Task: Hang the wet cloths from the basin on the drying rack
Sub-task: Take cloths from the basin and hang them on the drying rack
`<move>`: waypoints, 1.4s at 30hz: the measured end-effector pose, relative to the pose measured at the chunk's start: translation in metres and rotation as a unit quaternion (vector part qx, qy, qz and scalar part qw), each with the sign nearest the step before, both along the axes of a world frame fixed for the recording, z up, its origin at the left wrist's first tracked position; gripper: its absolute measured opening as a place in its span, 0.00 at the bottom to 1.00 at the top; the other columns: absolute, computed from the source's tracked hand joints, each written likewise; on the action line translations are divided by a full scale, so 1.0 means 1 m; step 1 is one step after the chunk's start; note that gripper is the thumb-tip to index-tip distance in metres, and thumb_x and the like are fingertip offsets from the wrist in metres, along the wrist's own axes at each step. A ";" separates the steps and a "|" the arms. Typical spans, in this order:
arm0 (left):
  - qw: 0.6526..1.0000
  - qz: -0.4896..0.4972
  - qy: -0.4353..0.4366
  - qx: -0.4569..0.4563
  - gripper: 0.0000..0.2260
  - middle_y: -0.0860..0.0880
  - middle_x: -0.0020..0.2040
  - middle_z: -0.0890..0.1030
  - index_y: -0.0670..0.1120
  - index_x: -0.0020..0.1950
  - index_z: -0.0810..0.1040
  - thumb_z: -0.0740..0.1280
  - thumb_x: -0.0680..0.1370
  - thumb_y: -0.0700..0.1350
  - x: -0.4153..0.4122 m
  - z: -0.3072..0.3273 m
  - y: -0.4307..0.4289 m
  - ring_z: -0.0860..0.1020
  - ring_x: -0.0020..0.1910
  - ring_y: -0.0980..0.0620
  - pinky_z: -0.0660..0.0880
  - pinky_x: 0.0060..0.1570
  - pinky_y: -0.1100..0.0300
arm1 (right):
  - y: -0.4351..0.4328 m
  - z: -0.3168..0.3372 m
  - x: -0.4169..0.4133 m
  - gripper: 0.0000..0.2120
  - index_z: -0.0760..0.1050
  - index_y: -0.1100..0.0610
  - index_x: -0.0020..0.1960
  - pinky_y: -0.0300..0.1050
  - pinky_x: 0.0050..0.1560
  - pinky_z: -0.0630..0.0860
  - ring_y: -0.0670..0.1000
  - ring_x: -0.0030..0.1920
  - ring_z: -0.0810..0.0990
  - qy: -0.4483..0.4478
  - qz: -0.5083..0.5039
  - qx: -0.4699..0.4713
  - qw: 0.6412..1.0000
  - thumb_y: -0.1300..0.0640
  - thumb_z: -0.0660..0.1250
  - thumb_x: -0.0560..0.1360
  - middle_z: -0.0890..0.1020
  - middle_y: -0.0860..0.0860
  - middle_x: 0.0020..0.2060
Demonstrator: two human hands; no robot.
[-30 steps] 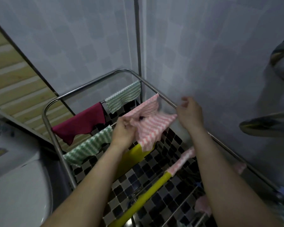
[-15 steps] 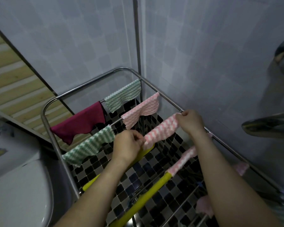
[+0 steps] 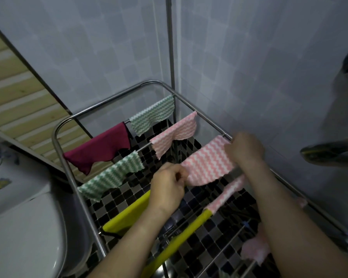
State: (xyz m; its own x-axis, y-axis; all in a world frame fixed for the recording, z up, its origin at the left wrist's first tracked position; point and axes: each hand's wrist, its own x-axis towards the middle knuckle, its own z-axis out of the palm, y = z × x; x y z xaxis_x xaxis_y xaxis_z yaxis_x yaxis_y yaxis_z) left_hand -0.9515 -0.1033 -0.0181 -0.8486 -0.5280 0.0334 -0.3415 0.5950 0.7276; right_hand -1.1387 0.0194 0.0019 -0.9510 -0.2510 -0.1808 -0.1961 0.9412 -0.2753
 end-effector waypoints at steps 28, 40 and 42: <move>0.979 -0.055 -0.112 -0.160 0.16 0.49 0.50 0.76 0.55 0.65 0.75 0.62 0.79 0.41 0.013 -0.008 -0.020 0.78 0.48 0.46 0.75 0.42 0.54 | -0.018 -0.006 -0.011 0.10 0.82 0.59 0.51 0.46 0.43 0.73 0.61 0.52 0.78 0.143 0.161 0.052 0.975 0.65 0.64 0.73 0.77 0.59 0.49; 0.968 0.010 -0.202 -0.151 0.16 0.51 0.56 0.80 0.53 0.61 0.78 0.70 0.75 0.54 0.109 0.022 -0.064 0.79 0.51 0.52 0.76 0.49 0.59 | -0.039 0.012 0.070 0.23 0.71 0.52 0.70 0.53 0.60 0.74 0.56 0.61 0.73 -0.023 0.326 -0.061 0.943 0.63 0.66 0.75 0.71 0.54 0.62; 0.959 0.026 -0.239 -0.151 0.16 0.52 0.54 0.81 0.54 0.59 0.79 0.71 0.74 0.55 0.133 0.026 -0.073 0.79 0.50 0.53 0.75 0.47 0.59 | -0.050 0.010 0.087 0.21 0.72 0.55 0.69 0.51 0.61 0.73 0.56 0.60 0.74 -0.046 0.365 -0.061 0.928 0.60 0.65 0.77 0.71 0.54 0.61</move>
